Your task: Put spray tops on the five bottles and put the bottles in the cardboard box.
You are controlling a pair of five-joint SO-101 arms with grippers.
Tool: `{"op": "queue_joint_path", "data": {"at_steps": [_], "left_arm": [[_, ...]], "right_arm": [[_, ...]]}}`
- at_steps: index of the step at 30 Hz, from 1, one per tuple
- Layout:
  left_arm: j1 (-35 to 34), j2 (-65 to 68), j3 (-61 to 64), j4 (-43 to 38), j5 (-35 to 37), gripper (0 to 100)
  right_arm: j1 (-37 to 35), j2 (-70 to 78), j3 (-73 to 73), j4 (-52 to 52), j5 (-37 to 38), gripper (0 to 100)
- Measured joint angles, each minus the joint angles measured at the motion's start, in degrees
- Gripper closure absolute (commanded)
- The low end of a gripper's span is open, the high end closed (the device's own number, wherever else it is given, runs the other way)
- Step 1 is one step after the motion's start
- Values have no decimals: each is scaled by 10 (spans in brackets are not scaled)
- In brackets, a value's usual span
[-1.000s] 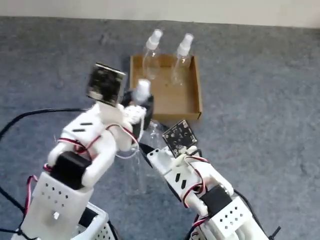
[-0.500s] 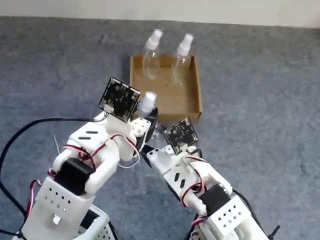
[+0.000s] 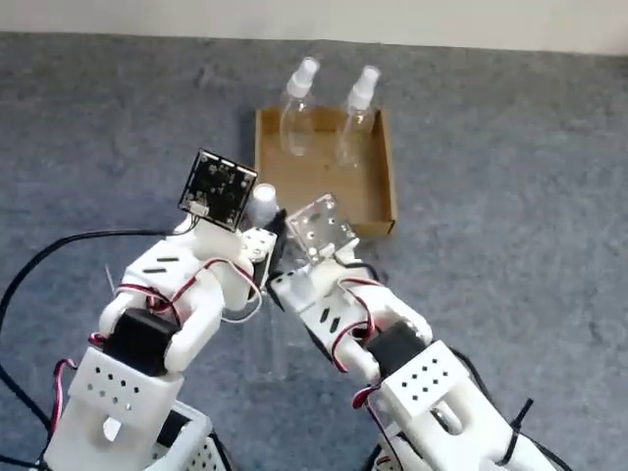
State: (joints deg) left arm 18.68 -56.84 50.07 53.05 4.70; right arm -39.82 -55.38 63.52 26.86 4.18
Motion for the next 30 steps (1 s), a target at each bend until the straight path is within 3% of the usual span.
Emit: {"op": "queue_joint_path", "data": {"at_steps": [6,12,19,24,30], "left_arm": [[-20,0,2,-10,0,816],[-33,0,9,-7,1,804],[-120,-49,18,-10,-1,803],[-112,-120,68,-9,-2,797],[-65,-159,137,-75,-2,661]], "right_arm": [[18,-1,-3,0,20,995],[80,18,-50,-4,7,995],[132,108,-166,-14,2,995],[133,197,-265,-14,-11,995],[126,275,-382,47,-73,995]]}}
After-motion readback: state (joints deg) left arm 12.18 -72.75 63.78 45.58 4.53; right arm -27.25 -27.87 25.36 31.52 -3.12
